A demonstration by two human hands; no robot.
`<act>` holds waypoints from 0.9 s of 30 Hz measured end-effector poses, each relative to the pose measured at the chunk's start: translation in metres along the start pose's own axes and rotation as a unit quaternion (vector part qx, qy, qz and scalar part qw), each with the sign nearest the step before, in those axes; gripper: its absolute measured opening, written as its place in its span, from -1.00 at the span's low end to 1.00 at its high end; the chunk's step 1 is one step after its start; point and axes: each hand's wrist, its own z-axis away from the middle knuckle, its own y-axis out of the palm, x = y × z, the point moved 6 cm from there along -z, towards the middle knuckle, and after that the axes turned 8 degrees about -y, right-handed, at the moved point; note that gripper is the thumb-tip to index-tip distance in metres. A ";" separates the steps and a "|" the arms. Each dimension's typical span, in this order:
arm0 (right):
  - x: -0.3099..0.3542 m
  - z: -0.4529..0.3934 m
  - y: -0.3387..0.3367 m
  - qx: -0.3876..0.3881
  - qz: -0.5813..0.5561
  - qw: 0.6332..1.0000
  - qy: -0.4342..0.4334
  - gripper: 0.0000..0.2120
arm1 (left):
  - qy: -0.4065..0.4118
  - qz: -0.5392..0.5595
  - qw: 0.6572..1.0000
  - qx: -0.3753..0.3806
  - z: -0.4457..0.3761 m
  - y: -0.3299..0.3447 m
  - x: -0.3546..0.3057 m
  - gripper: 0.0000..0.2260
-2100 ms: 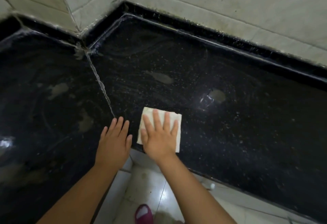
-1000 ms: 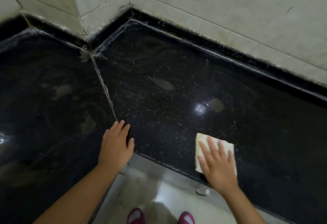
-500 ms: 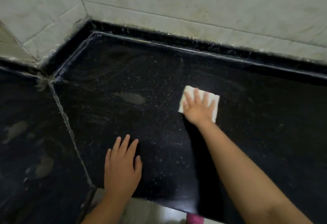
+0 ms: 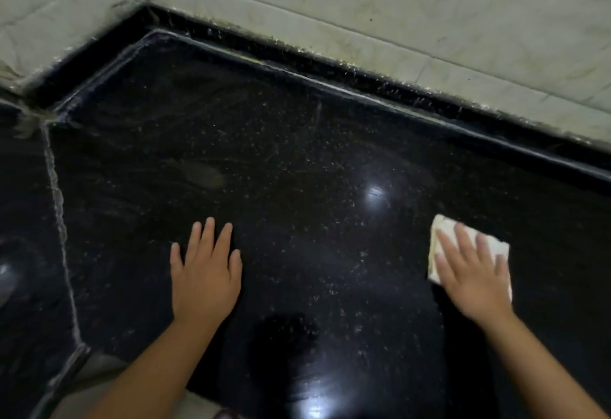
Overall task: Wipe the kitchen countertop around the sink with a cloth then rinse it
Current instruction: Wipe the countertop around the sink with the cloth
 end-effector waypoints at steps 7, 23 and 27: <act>0.099 -0.125 -0.021 0.052 -0.074 0.996 0.006 -0.53 | -0.003 -0.018 0.999 -0.028 -0.002 0.005 -0.001 -0.59; -0.030 -0.044 -0.001 0.049 -0.005 0.998 -0.026 -0.53 | -0.044 -0.075 0.996 0.023 0.000 0.000 -0.002 -0.61; -0.007 -0.099 -0.017 0.043 -0.090 0.991 0.093 -0.52 | -0.048 -0.080 0.996 -0.013 0.014 0.003 -0.003 -0.71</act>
